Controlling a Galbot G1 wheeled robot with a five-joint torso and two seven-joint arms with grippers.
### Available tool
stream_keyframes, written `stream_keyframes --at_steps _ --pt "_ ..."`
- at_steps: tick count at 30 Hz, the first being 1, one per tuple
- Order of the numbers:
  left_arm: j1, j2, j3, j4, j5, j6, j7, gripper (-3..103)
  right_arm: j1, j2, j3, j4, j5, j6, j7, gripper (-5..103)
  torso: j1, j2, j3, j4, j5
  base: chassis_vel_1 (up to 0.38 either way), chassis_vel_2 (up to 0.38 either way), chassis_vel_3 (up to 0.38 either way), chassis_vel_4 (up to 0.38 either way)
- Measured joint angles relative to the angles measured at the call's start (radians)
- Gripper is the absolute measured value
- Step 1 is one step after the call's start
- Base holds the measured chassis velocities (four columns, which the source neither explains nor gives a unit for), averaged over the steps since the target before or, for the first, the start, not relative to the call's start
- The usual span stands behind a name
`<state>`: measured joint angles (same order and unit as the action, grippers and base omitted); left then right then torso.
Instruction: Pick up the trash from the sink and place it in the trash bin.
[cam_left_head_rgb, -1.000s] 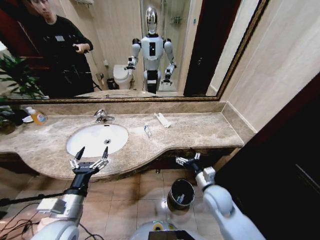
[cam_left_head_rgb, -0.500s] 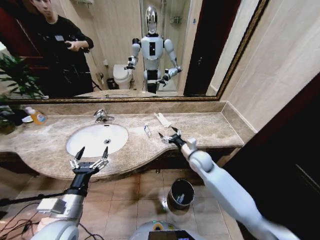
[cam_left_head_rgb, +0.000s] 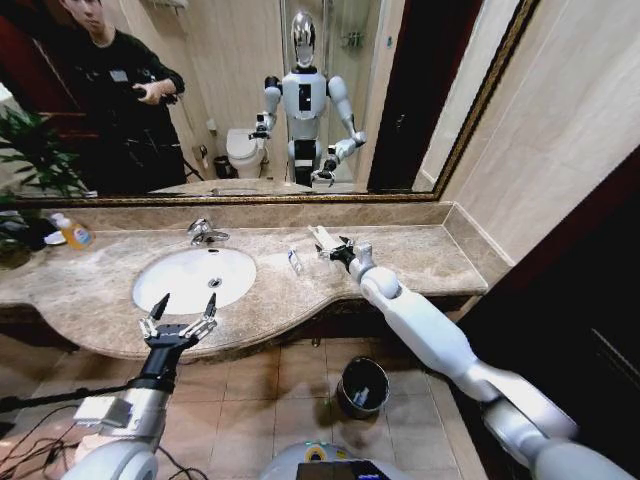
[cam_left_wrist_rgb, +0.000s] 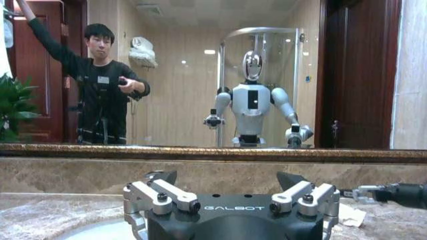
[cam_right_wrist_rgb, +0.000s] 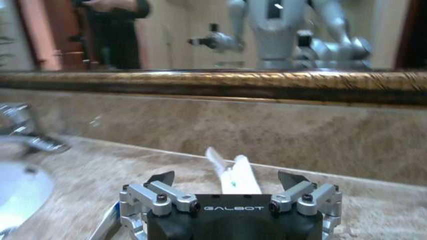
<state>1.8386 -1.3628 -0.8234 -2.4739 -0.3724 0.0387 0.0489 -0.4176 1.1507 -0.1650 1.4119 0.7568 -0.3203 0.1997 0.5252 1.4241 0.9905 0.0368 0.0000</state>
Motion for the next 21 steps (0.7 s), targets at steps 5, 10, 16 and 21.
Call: stream_keyframes --at_steps 5,10,16,21 --pt "0.000 0.000 0.000 0.000 0.000 0.000 0.000 100 0.041 0.030 0.006 -0.048 0.086 -0.023 0.041 100 0.000 0.000 0.000 0.0001 -0.0001 0.000 0.000 0.000 0.000" --pt "0.000 0.000 0.000 0.000 0.000 0.000 0.000 100 0.068 0.062 0.012 -0.106 0.127 -0.039 0.069 100 0.000 0.000 0.000 0.0000 -0.0001 0.000 0.000 0.000 0.000" --pt "0.000 0.000 0.000 0.000 0.000 0.000 0.000 100 0.069 0.096 0.031 -0.169 0.111 -0.042 0.085 100 0.000 0.000 0.000 0.0001 -0.0001 0.000 0.000 0.000 0.000" --pt "0.000 0.000 0.000 0.000 0.000 0.000 0.000 100 0.066 0.098 0.039 -0.205 0.092 -0.038 0.077 100 0.000 0.000 0.000 0.0000 0.0000 0.000 0.000 0.000 0.000"
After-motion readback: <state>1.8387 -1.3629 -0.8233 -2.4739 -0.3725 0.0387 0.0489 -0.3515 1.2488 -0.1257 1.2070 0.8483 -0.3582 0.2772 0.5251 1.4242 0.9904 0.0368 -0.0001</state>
